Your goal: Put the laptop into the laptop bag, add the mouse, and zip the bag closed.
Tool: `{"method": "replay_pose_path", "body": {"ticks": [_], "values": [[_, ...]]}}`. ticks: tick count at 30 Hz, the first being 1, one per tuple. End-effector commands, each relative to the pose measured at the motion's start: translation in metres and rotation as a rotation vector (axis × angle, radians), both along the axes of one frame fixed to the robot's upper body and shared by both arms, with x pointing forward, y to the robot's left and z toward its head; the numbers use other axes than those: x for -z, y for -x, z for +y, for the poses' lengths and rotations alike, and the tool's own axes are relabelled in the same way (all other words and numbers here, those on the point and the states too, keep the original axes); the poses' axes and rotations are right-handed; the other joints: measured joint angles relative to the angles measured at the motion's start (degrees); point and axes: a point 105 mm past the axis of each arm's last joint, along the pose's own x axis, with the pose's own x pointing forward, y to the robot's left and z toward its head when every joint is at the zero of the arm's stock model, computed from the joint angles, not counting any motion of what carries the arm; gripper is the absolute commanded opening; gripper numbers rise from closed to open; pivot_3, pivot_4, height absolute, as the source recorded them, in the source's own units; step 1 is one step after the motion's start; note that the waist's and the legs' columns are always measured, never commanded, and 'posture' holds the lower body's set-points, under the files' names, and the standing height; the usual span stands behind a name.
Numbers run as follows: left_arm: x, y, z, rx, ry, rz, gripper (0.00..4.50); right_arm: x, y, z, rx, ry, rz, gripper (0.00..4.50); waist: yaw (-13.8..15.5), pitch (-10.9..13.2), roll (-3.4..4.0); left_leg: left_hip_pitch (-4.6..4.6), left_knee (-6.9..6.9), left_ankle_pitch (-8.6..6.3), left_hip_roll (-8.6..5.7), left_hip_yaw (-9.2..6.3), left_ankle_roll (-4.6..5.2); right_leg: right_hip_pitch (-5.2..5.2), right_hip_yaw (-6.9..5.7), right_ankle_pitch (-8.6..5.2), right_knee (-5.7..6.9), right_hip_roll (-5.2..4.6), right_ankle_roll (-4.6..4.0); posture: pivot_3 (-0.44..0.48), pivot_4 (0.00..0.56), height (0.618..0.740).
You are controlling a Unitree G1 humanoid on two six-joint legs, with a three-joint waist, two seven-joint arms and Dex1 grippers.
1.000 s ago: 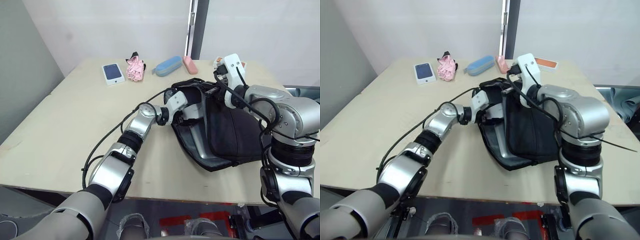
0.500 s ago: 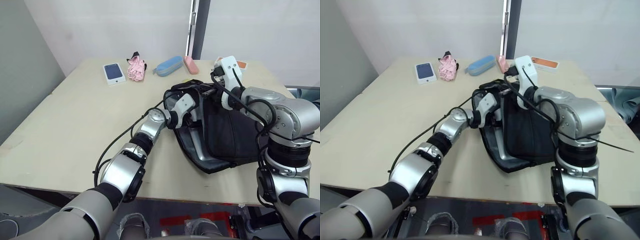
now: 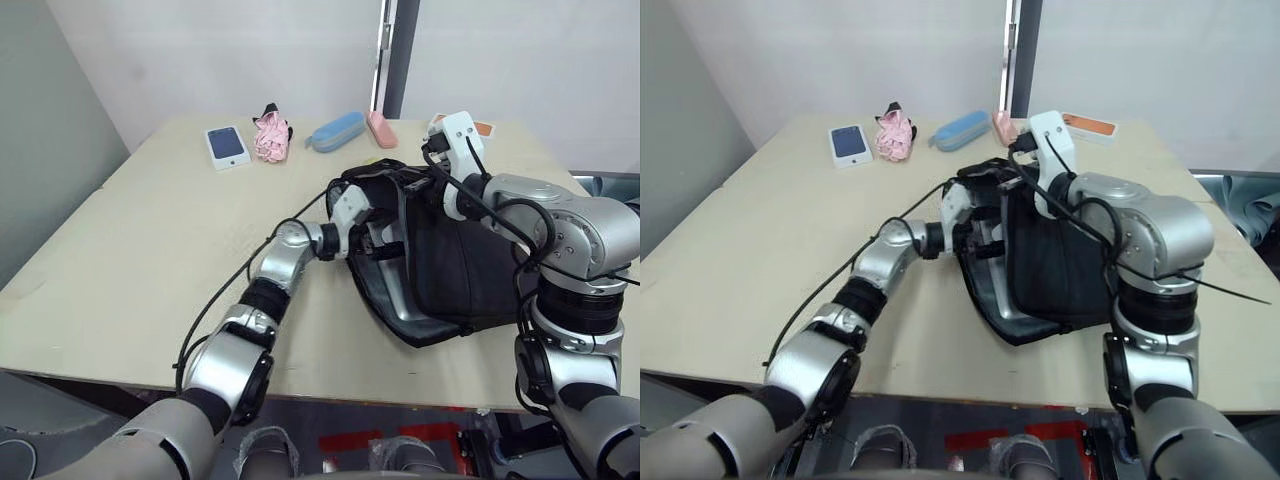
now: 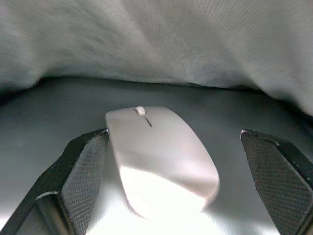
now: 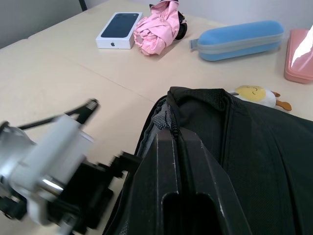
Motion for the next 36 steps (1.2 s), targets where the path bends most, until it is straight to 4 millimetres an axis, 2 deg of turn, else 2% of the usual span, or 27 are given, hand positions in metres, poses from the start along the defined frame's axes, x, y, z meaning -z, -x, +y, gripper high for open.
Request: {"method": "replay_pose_path", "body": {"ticks": [1,5,7,9,12,16,20,23,27,31,36], "values": [[-0.025,0.020,0.031,0.061,0.000,-0.066,4.47,-0.021,0.008,-0.006,0.003,-0.014,-0.109,0.00,-0.11,0.01,0.03,0.01,-0.03,-0.01,0.00,0.00,-0.01,-0.01,0.00,-0.01,-0.01,0.00,-0.01,0.000,0.150,0.740],[-0.021,0.059,0.083,0.175,-0.148,-0.052,4.47,-0.017,0.010,-0.003,-0.026,-0.009,-0.100,0.00,-0.17,0.05,0.09,0.01,-0.09,-0.03,0.00,0.01,-0.06,-0.02,-0.03,-0.03,-0.09,-0.01,0.00,0.000,0.150,0.740],[-0.026,0.069,0.108,0.181,-0.181,-0.010,4.47,-0.011,0.015,0.008,-0.100,0.008,-0.113,0.00,-0.08,0.08,0.13,0.01,-0.17,-0.03,0.01,0.02,-0.08,-0.04,-0.05,-0.05,-0.12,0.00,-0.02,0.000,0.150,0.740],[-0.036,0.076,0.131,0.178,-0.183,0.037,4.47,0.001,0.029,0.027,-0.244,0.052,-0.137,0.00,0.08,0.10,0.16,0.00,-0.18,-0.03,0.01,0.00,-0.09,-0.06,-0.10,-0.06,-0.11,0.00,-0.03,0.000,0.150,0.740],[-0.045,0.078,0.158,0.137,-0.216,0.091,4.47,0.022,0.045,0.044,-0.434,0.068,-0.125,0.00,-0.23,0.13,0.20,0.00,-0.18,-0.04,0.01,0.01,-0.11,-0.05,-0.09,-0.07,-0.13,0.00,-0.02,0.000,0.150,0.740],[-0.054,0.084,0.195,0.079,-0.295,0.096,4.47,0.038,0.053,0.056,-0.630,0.067,-0.125,0.00,-1.25,0.14,0.23,0.02,-0.19,-0.04,0.03,0.08,-0.11,-0.11,-0.03,-0.07,-0.08,0.01,-0.02,0.000,0.150,0.740],[-0.056,0.101,0.223,0.058,-0.411,0.076,4.47,0.049,0.052,0.058,-0.752,0.078,-0.119,0.00,-2.13,0.14,0.23,0.01,-0.18,-0.05,0.06,0.09,-0.10,-0.14,-0.02,-0.09,-0.03,0.03,-0.05,0.000,0.150,0.740],[-0.059,0.103,0.234,0.015,-0.442,0.060,4.47,0.053,0.048,0.057,-0.804,0.089,-0.108,0.00,-1.91,0.14,0.22,0.01,-0.16,-0.14,0.06,0.08,0.08,-0.12,-0.05,-0.09,-0.03,0.01,-0.06,0.000,0.150,0.740],[-0.070,0.103,0.236,-0.027,-0.397,0.021,4.47,0.062,0.050,0.052,-0.886,0.120,-0.077,0.00,-1.25,0.13,0.21,0.01,-0.03,-0.18,0.05,0.04,0.18,-0.07,-0.09,-0.09,0.03,-0.02,-0.08,0.000,0.150,0.740],[-0.061,0.107,0.241,-0.044,-0.427,0.012,4.47,0.068,0.068,0.035,-1.021,0.145,-0.002,0.00,-1.13,0.13,0.20,-0.01,-0.04,-0.19,0.05,0.06,0.23,-0.07,-0.09,-0.10,0.00,-0.02,-0.09,0.000,0.150,0.740],[-0.060,0.102,0.241,-0.043,-0.432,0.006,4.47,0.066,0.074,0.026,-1.036,0.175,0.005,0.00,-0.68,0.11,0.17,0.03,0.00,-0.21,0.08,0.03,0.32,-0.06,-0.10,-0.12,0.11,0.00,-0.14,0.000,0.150,0.740]]}}
